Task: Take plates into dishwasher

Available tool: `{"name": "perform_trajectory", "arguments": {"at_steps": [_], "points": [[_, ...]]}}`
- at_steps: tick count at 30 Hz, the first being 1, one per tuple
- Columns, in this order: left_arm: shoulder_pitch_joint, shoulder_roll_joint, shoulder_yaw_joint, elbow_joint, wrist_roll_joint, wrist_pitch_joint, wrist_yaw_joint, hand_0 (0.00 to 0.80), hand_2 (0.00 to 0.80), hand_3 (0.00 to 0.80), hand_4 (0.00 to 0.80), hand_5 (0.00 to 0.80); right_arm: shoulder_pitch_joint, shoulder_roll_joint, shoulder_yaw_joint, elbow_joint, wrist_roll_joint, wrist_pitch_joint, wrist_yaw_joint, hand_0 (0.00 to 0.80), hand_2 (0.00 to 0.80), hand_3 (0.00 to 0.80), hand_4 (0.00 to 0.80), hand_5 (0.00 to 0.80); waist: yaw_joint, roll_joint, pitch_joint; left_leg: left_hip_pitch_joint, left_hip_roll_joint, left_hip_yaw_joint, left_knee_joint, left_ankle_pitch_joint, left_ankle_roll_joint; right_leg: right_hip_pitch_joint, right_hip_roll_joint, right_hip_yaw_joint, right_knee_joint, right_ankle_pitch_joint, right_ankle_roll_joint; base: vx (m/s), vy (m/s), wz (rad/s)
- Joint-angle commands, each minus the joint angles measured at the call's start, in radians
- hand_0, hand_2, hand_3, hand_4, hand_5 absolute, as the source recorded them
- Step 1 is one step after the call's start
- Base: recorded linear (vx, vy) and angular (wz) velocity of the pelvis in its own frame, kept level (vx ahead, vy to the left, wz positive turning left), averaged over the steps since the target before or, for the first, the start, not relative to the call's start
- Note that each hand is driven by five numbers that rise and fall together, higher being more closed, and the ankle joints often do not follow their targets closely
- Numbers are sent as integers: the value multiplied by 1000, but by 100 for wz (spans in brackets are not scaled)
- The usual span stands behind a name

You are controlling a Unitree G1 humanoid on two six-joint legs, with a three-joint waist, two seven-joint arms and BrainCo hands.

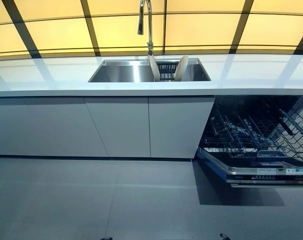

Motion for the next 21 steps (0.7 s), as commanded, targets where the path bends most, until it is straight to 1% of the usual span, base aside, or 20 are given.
{"name": "perform_trajectory", "arguments": {"at_steps": [1, 3, 5, 8, 10, 13, 16, 19, 21], "points": [[-65, -12, 13, 39, -1, -12, -9, 0, 0, 0, 0, 0, -75, 26, 21, 57, 6, 2, 3, 0, 0, 0, 0, 0, 7, -49, 44, -47, -123, 24, -10, 16, 94, 38, 68, 24, 39, -76, -17, 0, 0, 0], [-67, -9, 14, 35, 2, -42, 0, 0, 0, 0, 0, 0, -79, 24, 22, 55, 2, 2, 6, 0, 0, 0, 0, 0, 7, -50, 47, -48, -124, 26, -10, 17, 95, 36, 68, 27, 42, -77, -18, -37, -1, 0], [-73, -5, 5, 26, 72, -56, -33, 0, 0, 0, 0, 0, -85, 21, 24, 53, 1, 6, 6, 0, 0, 0, 0, 0, 8, -51, 51, -48, -123, 28, -10, 17, 95, 34, 68, 28, 44, -76, -18, -40, 0, 0], [-81, 5, -33, 18, 109, -64, -54, 0, 0, 0, 0, 0, -96, 10, 26, 51, -7, 9, 19, 0, 0, 0, 0, 0, 6, -49, 54, -50, -120, 30, -10, 16, 95, 31, 69, 33, 44, -75, -16, -26, 2, 0], [-83, 10, -42, 14, 90, -55, -49, 0, 0, 0, 0, 0, -97, 7, 26, 50, -6, 6, 13, 0, 0, 0, 0, 0, 3, -48, 54, -48, -119, 30, -10, 17, 95, 33, 69, 34, 43, -74, -15, 0, 0, 0], [-84, 5, -15, 18, -18, -33, -10, 0, 0, 0, 0, 0, -93, 9, 22, 48, -21, 9, 2, 0, 0, 0, 0, 0, 2, -50, 51, -46, -118, 32, -10, 16, 94, 37, 68, 34, 40, -73, -14, 0, 0, 0], [-81, -2, 22, 26, -76, -18, 7, 0, 0, 0, 0, 0, -93, 15, 18, 55, -26, 11, 5, 0, 0, 0, 0, 0, 8, -52, 51, -48, -120, 31, -10, 19, 95, 38, 66, 28, 39, -72, -14, 0, 0, 0], [-78, -17, 34, 39, -21, -30, -13, 0, 0, 0, 0, 0, -95, 28, 18, 59, -23, 9, -5, 0, 0, 0, 0, 0, 15, -55, 54, -53, -121, 25, -10, 22, 96, 35, 65, 24, 38, -69, -16, 0, 0, 0], [-73, -25, 24, 43, -19, -39, 9, 0, 0, 0, 0, 0, -98, 31, 18, 58, -32, 10, -15, 0, 0, 0, 0, 0, 15, -54, 57, -55, -121, 22, -10, 23, 97, 34, 66, 26, 36, -66, -16, 0, 0, 0]]}}
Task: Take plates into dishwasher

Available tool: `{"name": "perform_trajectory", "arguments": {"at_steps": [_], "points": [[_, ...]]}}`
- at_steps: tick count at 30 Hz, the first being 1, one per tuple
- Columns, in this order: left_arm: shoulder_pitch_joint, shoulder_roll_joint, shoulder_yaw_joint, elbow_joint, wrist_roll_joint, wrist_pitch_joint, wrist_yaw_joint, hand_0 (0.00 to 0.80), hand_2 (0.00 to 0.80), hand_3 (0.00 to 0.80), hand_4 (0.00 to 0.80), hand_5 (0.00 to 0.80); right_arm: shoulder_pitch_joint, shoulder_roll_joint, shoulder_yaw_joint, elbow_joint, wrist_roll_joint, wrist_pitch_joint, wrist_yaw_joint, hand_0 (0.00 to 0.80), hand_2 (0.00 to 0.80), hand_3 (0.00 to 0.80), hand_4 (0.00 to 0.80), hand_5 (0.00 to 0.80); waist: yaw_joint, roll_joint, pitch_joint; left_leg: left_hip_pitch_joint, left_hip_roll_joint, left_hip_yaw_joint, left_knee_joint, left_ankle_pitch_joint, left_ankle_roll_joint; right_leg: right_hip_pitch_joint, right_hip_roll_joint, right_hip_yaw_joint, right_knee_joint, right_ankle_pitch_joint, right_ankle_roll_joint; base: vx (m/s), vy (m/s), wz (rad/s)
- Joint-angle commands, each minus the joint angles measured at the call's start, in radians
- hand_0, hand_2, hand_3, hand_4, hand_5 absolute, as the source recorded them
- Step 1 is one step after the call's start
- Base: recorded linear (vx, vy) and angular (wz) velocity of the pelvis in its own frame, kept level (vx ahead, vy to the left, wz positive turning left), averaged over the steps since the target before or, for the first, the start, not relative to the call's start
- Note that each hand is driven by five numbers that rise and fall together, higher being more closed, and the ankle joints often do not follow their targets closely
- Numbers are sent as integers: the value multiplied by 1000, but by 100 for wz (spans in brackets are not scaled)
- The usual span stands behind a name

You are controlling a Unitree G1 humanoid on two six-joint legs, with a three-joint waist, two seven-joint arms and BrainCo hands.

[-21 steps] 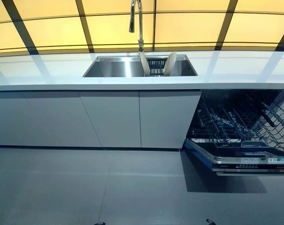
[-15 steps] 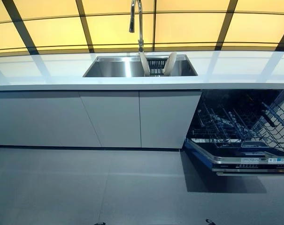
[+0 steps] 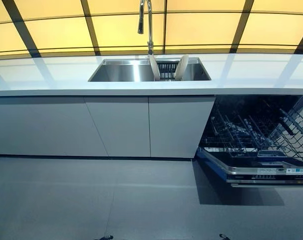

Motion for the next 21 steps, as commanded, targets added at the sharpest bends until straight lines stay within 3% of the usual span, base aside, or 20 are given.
{"name": "perform_trajectory", "arguments": {"at_steps": [1, 21], "points": [[-70, -26, 15, 39, 24, -17, 24, 0, 0, 0, 0, 0, -94, 31, 20, 57, -21, 2, -28, 0, 0, 0, 0, 0, 13, -51, 46, -54, -121, 23, -10, 22, 97, 36, 66, 26, 34, -65, -16, 0, 0, 0], [-93, -22, -3, 35, 40, -11, 36, 0, 0, 0, 0, 0, -124, 33, 46, 60, -8, 39, -42, 0, 0, 0, 0, 0, 0, -40, 59, -71, -113, 24, -10, 33, 94, 15, 81, 46, 41, -70, -25, -7, -22, 1]]}}
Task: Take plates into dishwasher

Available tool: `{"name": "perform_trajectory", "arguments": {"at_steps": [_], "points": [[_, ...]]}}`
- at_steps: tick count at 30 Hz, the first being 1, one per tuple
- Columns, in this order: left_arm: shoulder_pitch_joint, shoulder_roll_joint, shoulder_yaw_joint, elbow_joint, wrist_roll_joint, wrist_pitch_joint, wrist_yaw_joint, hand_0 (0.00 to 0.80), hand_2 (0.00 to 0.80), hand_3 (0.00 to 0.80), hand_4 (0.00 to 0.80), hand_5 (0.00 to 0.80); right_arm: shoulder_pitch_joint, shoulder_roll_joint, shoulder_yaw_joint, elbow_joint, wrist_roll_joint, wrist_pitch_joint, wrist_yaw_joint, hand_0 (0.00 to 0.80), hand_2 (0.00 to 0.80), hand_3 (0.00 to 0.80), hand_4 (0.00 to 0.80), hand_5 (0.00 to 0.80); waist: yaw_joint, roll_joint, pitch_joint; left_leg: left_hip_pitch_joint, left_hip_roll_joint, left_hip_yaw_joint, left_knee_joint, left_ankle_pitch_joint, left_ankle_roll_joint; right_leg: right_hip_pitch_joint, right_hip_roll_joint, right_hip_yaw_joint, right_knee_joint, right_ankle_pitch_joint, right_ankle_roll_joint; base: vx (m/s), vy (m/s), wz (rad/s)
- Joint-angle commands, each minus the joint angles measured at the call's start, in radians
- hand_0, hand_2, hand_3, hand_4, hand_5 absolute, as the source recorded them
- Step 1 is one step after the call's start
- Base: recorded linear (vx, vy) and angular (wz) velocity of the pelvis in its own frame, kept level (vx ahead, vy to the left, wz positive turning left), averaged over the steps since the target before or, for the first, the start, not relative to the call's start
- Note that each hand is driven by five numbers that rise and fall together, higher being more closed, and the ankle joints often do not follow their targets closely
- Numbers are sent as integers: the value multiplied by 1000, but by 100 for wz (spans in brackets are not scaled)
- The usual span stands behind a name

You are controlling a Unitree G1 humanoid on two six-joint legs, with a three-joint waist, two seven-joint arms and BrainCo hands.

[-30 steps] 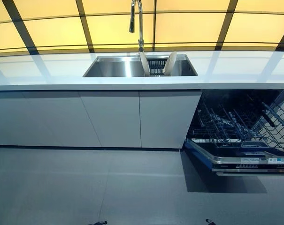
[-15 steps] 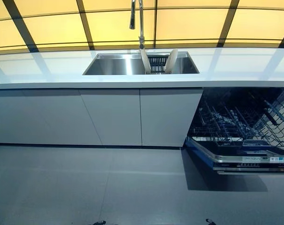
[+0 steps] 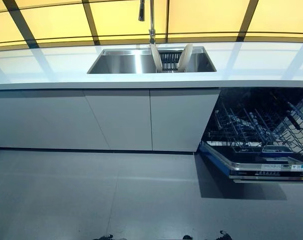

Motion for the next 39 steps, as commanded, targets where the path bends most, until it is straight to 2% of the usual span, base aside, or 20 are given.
{"name": "perform_trajectory", "arguments": {"at_steps": [1, 6, 9, 10, 11, 13, 14, 15, 16, 18, 19, 22, 24, 25, 26, 27, 29, 34, 37, 39], "points": [[-83, -18, -1, 35, 7, -11, 20, 0, 0, 0, 0, 0, -85, 32, 36, 58, 2, 3, -15, 0, 0, 0, 0, 0, 1, -53, 23, -44, -114, 34, -16, 32, 96, 32, 83, 49, 46, -74, -27, 10, -41, 0], [-88, -20, 7, 31, -30, -5, 37, 0, 0, 0, 0, 0, -99, 30, 43, 46, 6, 9, -15, 0, 0, 0, 0, 0, -5, -53, 27, -28, -107, 26, 20, 26, 102, 19, 96, 70, 130, -122, -53, 21, -63, -1], [-99, -16, 39, 22, -96, -1, 63, 0, 0, 0, 0, 0, -113, 13, 54, 25, 15, 30, -6, 0, 0, 0, 0, 0, -2, -83, 71, -135, -99, 31, 282, -10, 85, 2, 79, 73, 202, -144, -84, 7, -122, 10], [-99, -14, 53, 18, -115, -5, 69, 0, 0, 0, 0, 0, -116, 4, 58, 16, 29, 36, -1, 0, 0, 0, 0, 0, 3, -95, 88, -190, -94, 26, 386, 10, 78, 3, 74, 78, 208, -145, -96, -13, -161, 16], [-92, -13, 68, 17, -136, -20, 74, 0, 0, 0, 0, 0, -119, -8, 60, 10, 47, 36, 0, 0, 0, 0, 0, 0, 14, -107, 113, -301, -100, 18, 565, 54, 73, 6, 69, 88, 219, -142, -112, 4, -154, 4], [-75, -15, 96, 17, -166, -26, 67, 0, 0, 0, 0, 0, -118, -23, 49, 8, 28, 43, 12, 0, 0, 0, 0, 0, 30, -99, 142, -415, -95, 19, 691, 140, 55, 17, 83, 99, 222, -140, -126, 58, -104, -33], [-66, -14, 112, 18, -182, -16, 63, 0, 0, 0, 0, 0, -112, -25, 43, 13, 19, 50, 10, 0, 0, 0, 0, 0, 38, -87, 158, -452, -91, 32, 675, 181, 44, 32, 93, 108, 218, -139, -125, 200, -4, -6], [-59, -14, 125, 30, -188, -12, 62, 0, 0, 0, 0, 0, -109, -25, 39, 26, 22, 55, 8, 0, 0, 0, 0, 0, 49, -66, 166, -450, -86, 40, 552, 243, 22, 58, 117, 119, 200, -137, -119, 407, 54, 3], [-31, -10, 148, 48, -202, -16, 62, 0, 0, 0, 0, 0, -103, -19, 26, 52, 22, 42, 14, 0, 0, 0, 0, 0, 68, -37, 172, -446, -68, 50, 356, 306, 11, 91, 153, 141, 176, -143, -112, 485, 92, -14], [-6, -12, 160, 62, -207, -8, 60, 0, 0, 0, 0, 0, -96, -14, 21, 64, 23, 39, 26, 0, 0, 0, 0, 0, 102, -19, 176, -456, -70, 15, 124, 364, -10, 144, 173, 171, 149, -152, -104, 451, 103, -54], [7, -21, 165, 66, -210, 2, 64, 0, 0, 0, 0, 0, -95, -14, 24, 67, 27, 44, 32, 0, 0, 0, 0, 0, 119, -20, 175, -466, -84, -5, 63, 363, -13, 161, 173, 194, 139, -155, -102, 336, 113, -47], [7, -40, 165, 85, -218, 33, 71, 0, 0, 0, 0, 0, -102, -16, 7, 91, 15, 41, 32, 0, 0, 0, 0, 0, 116, -14, 165, -447, -79, 43, 70, 304, 11, 169, 159, 205, 157, -195, -98, 268, 155, -27], [8, -40, 162, 97, -212, 37, 67, 0, 0, 0, 0, 0, -88, -9, -8, 101, 18, 37, 32, 0, 0, 0, 0, 0, 110, -15, 155, -440, -70, 58, 119, 272, 24, 193, 135, 194, 189, -238, -90, 364, 161, -48], [15, -35, 168, 96, -192, 32, 70, 0, 0, 0, 0, 0, -76, 1, -21, 96, 5, 44, 34, 0, 0, 0, 0, 0, 114, -25, 142, -437, -71, 70, 144, 242, 30, 221, 111, 184, 193, -247, -74, 301, 93, -37], [16, -34, 169, 95, -185, 28, 70, 0, 0, 0, 0, 0, -74, 3, -23, 94, 5, 45, 34, 0, 0, 0, 0, 0, 115, -27, 141, -436, -72, 72, 148, 237, 31, 225, 107, 182, 192, -248, -72, 361, 100, -21], [12, -24, 163, 85, -173, 16, 82, 0, 0, 0, 0, 0, -61, 11, -29, 95, 0, 29, 44, 0, 0, 0, 0, 0, 113, -37, 127, -425, -55, 111, 162, 210, 36, 245, 84, 150, 193, -263, -59, 316, 81, -5], [-2, -9, 152, 67, -158, 6, 87, 0, 0, 0, 0, 0, -51, 18, -32, 81, -44, 4, 68, 0, 0, 0, 0, 0, 113, -49, 109, -412, -48, 128, 156, 199, 42, 263, 64, 126, 172, -264, -46, 308, 81, 6], [-59, 5, 110, 26, -217, -23, 97, 0, 0, 0, 0, 0, -68, 16, 23, 40, -41, -11, 78, 0, 0, 0, 0, 0, 117, -61, 103, -503, -45, 136, 238, 195, 37, 249, 64, 152, 116, -262, -58, 94, 38, -5], [-72, -5, 110, 21, -210, -24, 100, 0, 0, 0, 0, 0, -83, 21, 41, 26, -22, 3, 70, 0, 0, 0, 0, 0, 129, -73, 103, -530, -43, 131, 278, 172, 42, 246, 42, 147, 96, -252, -39, 112, 42, 2], [-69, -20, 125, 31, -260, -27, 110, 0, 0, 0, 0, 0, -84, 27, 34, 22, -11, 17, 58, 0, 0, 0, 0, 0, 133, -85, 97, -527, -47, 138, 295, 141, 58, 255, 24, 146, 110, -245, -21, 194, 82, 2]]}}
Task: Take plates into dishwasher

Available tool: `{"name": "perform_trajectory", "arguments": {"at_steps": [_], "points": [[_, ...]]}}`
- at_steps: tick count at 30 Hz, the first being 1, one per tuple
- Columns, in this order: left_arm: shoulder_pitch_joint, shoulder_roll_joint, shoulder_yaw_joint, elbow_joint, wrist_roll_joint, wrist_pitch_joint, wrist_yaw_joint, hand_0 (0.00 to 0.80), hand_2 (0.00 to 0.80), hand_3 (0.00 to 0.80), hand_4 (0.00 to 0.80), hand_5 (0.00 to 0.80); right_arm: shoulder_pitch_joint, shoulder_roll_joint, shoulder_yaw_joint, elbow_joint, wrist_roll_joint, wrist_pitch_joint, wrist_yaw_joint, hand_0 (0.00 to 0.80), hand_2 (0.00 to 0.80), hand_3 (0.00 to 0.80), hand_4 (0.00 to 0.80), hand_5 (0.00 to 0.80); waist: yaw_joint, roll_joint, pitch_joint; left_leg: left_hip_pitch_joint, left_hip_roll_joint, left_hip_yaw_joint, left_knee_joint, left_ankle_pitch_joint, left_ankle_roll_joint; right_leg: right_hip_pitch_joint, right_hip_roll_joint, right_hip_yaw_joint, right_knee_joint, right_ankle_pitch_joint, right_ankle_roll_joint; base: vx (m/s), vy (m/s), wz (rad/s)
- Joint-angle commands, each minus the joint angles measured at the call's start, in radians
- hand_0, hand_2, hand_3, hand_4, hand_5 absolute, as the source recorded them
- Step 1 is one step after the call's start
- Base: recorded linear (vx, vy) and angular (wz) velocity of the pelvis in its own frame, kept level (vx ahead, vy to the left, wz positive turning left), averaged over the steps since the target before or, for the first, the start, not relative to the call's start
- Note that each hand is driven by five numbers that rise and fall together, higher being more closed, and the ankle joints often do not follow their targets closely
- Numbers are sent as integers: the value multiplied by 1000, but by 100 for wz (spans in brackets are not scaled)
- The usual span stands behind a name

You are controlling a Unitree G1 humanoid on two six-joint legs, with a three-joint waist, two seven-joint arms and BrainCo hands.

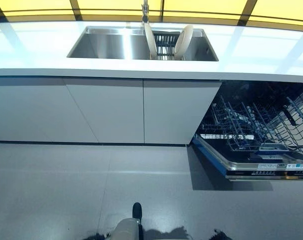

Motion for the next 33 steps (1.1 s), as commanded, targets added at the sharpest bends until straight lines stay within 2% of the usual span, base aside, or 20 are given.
{"name": "perform_trajectory", "arguments": {"at_steps": [1, 3, 4, 6, 7, 8, 10, 12, 13, 15, 16, 17, 18, 20, 21, 22, 24, 27, 28, 33], "points": [[24, -60, 7, 16, -58, -10, 27, 0, 0, 0, 0, 0, 29, -34, 1, -54, 12, 22, -22, 0, 0, 0, 0, 0, 18, 6, -14, -174, 52, -33, 113, -8, -49, 104, -7, -21, 16, 73, 29, 227, 114, -5], [25, -50, 16, 21, 5, -21, 8, 0, 0, 0, 0, 0, 37, -31, -23, -50, 12, 24, -30, 0, 0, 0, 0, 0, 14, -6, -27, -150, 32, -36, 128, -44, -27, 112, -28, -19, 70, 77, 52, 305, 170, -5], [20, -47, 0, 21, 25, -15, 12, 0, 0, 0, 0, 0, 40, -33, -39, -45, 4, 28, -23, 0, 0, 0, 0, 0, 5, -14, -37, -110, 6, -45, 118, -61, -9, 72, -61, -30, 166, 159, 78, 341, 218, 2], [10, -43, -19, 22, 39, -2, 9, 0, 0, 0, 0, 0, 42, -40, -51, -41, -4, 32, -23, 0, 0, 0, 0, 0, -6, 0, -53, -51, -18, -68, 79, -77, 20, -13, -107, -40, 351, 281, 79, 302, 252, 9], [5, -41, -24, 25, 41, 5, 3, 0, 0, 0, 0, 0, 43, -43, -54, -40, -7, 30, -23, 0, 0, 0, 0, 0, -13, 9, -54, -23, -27, -76, 61, -85, 33, -51, -119, -38, 444, 316, 76, 327, 298, 18], [-3, -34, -37, 31, 57, 19, -12, 0, 0, 0, 0, 0, 46, -46, -57, -38, -8, 23, -26, 0, 0, 0, 0, 0, -27, 31, -57, 16, -37, -96, 33, -93, 50, -117, -109, -25, 564, 353, 68, 313, 253, 16], [-12, -21, -55, 32, 102, 35, -30, 0, 0, 0, 0, 0, 53, -47, -56, -39, 4, 15, -44, 0, 0, 0, 0, 0, -52, 43, -56, 66, -57, -123, 1, -94, 63, -191, -76, -8, 662, 361, 60, 325, 182, 44], [-23, -16, -75, 36, 118, 56, -38, 0, 0, 0, 0, 0, 56, -51, -44, -43, 67, -3, -56, 0, 0, 0, 0, 0, -89, 62, -47, 139, -59, -148, -31, -99, 57, -320, -45, -35, 609, 341, 30, 349, 48, 57], [-25, -17, -77, 37, 115, 59, -36, 0, 0, 0, 0, 0, 52, -53, -43, -43, 74, -9, -53, 0, 0, 0, 0, 0, -101, 65, -44, 168, -56, -145, -41, -101, 49, -362, -46, -57, 525, 332, 23, 316, -96, 42], [-25, -18, -78, 40, 124, 58, -39, 0, 0, 0, 0, 0, 48, -63, -43, -41, 83, -25, -47, 0, 0, 0, 0, 0, -127, 53, -29, 229, -64, -169, -59, -127, 32, -401, -49, -99, 245, 328, 26, 330, -193, 22], [-23, -18, -76, 42, 129, 58, -41, 0, 0, 0, 0, 0, 47, -65, -44, -40, 87, -28, -47, 0, 0, 0, 0, 0, -132, 47, -28, 240, -69, -174, -62, -137, 29, -410, -53, -104, 181, 345, 34, 437, -273, 21], [-15, -24, -71, 54, 143, 48, -41, 0, 0, 0, 0, 0, 46, -65, -55, -30, 92, -36, -46, 0, 0, 0, 0, 0, -150, 33, -30, 280, -84, -196, -67, -176, 23, -431, -63, -90, 13, 433, 73, 462, -252, 37], [-10, -26, -67, 58, 151, 47, -43, 0, 0, 0, 0, 0, 43, -68, -70, -24, 85, -35, -42, 0, 0, 0, 0, 0, -161, 34, -30, 306, -83, -209, -68, -195, 20, -444, -57, -79, -95, 463, 91, 451, -238, 42], [-2, -28, -64, 62, 148, 46, -40, 0, 0, 0, 0, 0, 38, -70, -78, -21, 74, -27, -39, 0, 0, 0, 0, 0, -167, 36, -32, 336, -78, -220, -62, -217, 17, -467, -50, -75, -107, 462, 95, 284, -169, 36], [7, -27, -57, 64, 146, 45, -40, 0, 0, 0, 0, 0, 33, -68, -82, -13, 71, -18, -39, 0, 0, 0, 0, 0, -164, 30, -35, 344, -79, -230, -40, -242, 22, -444, -57, -72, -64, 458, 82, 323, -252, 41], [24, -30, -47, 71, 146, 37, -38, 0, 0, 0, 0, 0, 30, -63, -83, -4, 69, -6, -44, 0, 0, 0, 0, 0, -153, 19, -43, 346, -73, -221, -16, -263, 21, -407, -60, -91, -46, 441, 80, 331, -276, 38], [45, -37, -23, 69, 144, 46, -24, 0, 0, 0, 0, 0, 34, -55, -78, -10, 24, 36, -44, 0, 0, 0, 0, 0, -152, 15, -52, 365, -54, -214, -3, -272, 13, -382, -50, -69, 14, 427, 76, 287, -238, 45], [43, -33, -8, 64, 145, 41, -45, 0, 0, 0, 0, 0, 32, -51, -56, 1, 38, 27, -45, 0, 0, 0, 0, 0, -147, 12, -52, 395, -28, -194, -30, -268, 0, -362, -48, -91, 21, 414, 75, 203, -186, 25], [41, -39, -15, 66, 217, 35, -64, 0, 0, 0, 0, 0, 30, -55, -61, -2, 50, 12, -38, 0, 0, 0, 0, 0, -143, 13, -53, 406, -22, -203, -58, -257, -4, -346, -41, -91, 2, 413, 71, 139, -151, 10], [39, -30, -44, 61, 179, 31, -47, 0, 0, 0, 0, 0, 1, -67, -45, -24, 75, 9, -39, 0, 0, 0, 0, 0, -141, 30, -51, 385, -11, -204, -140, -203, -21, -351, -29, -100, -22, 406, 72, 26, -71, -3]]}}
